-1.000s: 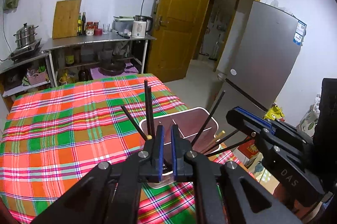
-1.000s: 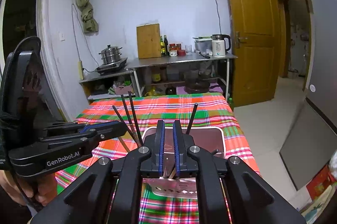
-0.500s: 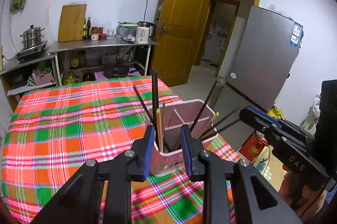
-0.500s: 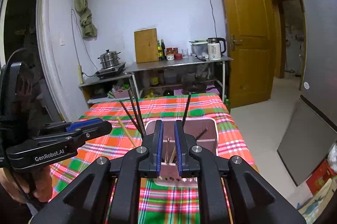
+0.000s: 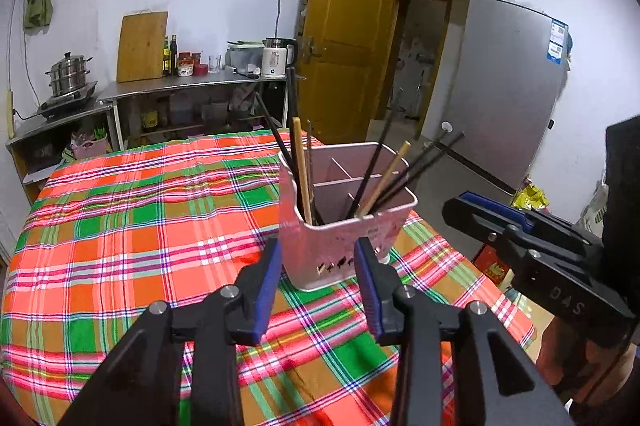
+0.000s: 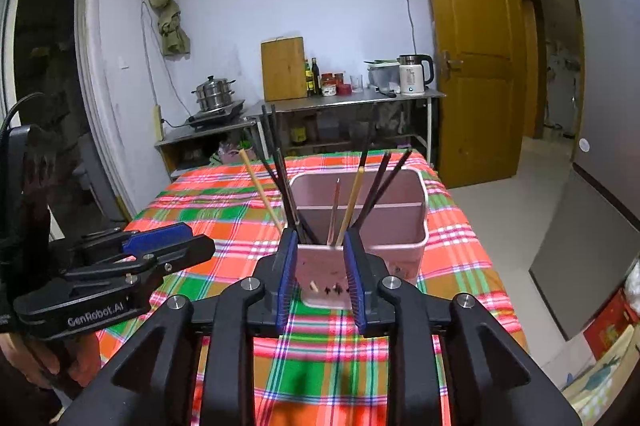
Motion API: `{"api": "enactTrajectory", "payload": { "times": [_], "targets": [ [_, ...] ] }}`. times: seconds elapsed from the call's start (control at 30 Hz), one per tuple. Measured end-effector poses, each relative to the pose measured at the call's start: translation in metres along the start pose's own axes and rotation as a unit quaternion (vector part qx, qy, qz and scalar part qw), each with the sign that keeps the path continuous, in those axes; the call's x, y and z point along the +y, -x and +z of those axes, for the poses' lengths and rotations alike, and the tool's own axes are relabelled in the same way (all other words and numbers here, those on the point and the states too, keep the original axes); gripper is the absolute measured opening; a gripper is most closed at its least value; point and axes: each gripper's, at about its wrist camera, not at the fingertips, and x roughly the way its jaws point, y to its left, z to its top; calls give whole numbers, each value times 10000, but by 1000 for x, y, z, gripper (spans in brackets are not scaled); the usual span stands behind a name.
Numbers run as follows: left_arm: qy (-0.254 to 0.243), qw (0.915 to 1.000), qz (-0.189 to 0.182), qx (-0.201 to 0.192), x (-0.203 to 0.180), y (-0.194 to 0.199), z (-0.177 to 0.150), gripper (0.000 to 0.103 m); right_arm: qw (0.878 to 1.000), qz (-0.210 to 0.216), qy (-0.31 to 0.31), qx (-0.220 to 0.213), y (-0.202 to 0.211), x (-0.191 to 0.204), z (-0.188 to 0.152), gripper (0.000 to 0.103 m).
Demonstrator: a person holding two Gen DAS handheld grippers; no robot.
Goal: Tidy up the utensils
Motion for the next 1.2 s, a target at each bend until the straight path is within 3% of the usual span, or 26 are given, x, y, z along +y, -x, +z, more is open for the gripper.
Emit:
{"api": "enactTrajectory", "payload": {
  "times": [0.47,1.2],
  "targets": [
    [4,9999,-20,-158,-6,3,-39,41,9998,-110,-178,65,8,-4,-42,25],
    [21,9990,127,-423,-8,-1,-67,43,9993,-339,95,-153,10,5,-72,25]
  ]
}}
